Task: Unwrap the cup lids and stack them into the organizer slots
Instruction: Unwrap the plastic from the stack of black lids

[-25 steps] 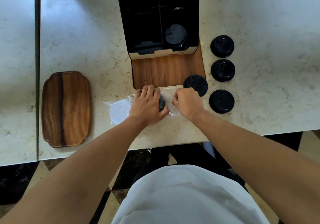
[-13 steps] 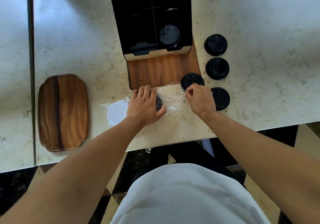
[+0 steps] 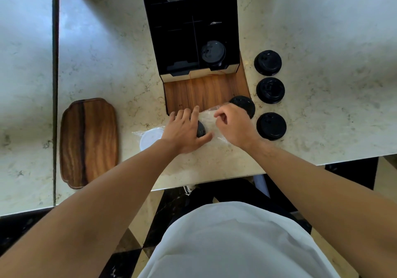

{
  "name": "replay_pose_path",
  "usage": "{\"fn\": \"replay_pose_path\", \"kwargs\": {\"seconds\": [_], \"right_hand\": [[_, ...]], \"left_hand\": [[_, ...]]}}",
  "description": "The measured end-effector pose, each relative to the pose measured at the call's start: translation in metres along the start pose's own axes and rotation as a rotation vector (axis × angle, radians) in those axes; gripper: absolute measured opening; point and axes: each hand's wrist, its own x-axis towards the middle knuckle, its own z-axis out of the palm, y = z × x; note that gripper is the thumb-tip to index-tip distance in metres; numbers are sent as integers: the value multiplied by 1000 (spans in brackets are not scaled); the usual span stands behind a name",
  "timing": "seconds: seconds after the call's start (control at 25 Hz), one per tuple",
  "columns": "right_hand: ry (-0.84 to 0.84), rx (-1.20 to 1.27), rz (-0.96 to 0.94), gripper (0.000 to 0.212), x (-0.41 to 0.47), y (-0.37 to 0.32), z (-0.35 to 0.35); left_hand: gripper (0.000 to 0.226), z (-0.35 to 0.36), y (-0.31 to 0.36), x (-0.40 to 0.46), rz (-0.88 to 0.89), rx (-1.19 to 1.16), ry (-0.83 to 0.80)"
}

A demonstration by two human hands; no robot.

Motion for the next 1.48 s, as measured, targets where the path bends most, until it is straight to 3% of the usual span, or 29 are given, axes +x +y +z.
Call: {"fn": "replay_pose_path", "kwargs": {"seconds": [0.08,0.16,0.24,0.4,0.48,0.6,0.76,0.92,1.12,1.48], "right_hand": [[-61,-52,97,28,2,-4,8],[-7,-38,226,35,3,-5,12],[43,-25,319,33,2,-4,13],[-35,-10,481,25,7,11,17],[-97,243,588,20,9,12,16],[-148,695,714,29,4,3,9],[-361,835,747,30,3,2,9],[-365,881,755,14,7,2,14],[-331,632,687,4,13,-7,23],[-393,592,633,11,16,-17,23]], "left_hand": [[103,-2,-5,-4,7,10,43],[103,-1,-15,-13,-7,3,85],[107,3,-27,-23,-33,0,90],[121,15,-41,-36,-105,79,67],[122,20,-44,-38,-112,91,53],[115,26,-43,-39,-86,92,95],[107,30,-42,-38,-68,108,163],[107,32,-43,-38,-56,119,191],[108,33,-42,-38,-76,109,190],[108,33,-41,-39,-97,91,218]]}}
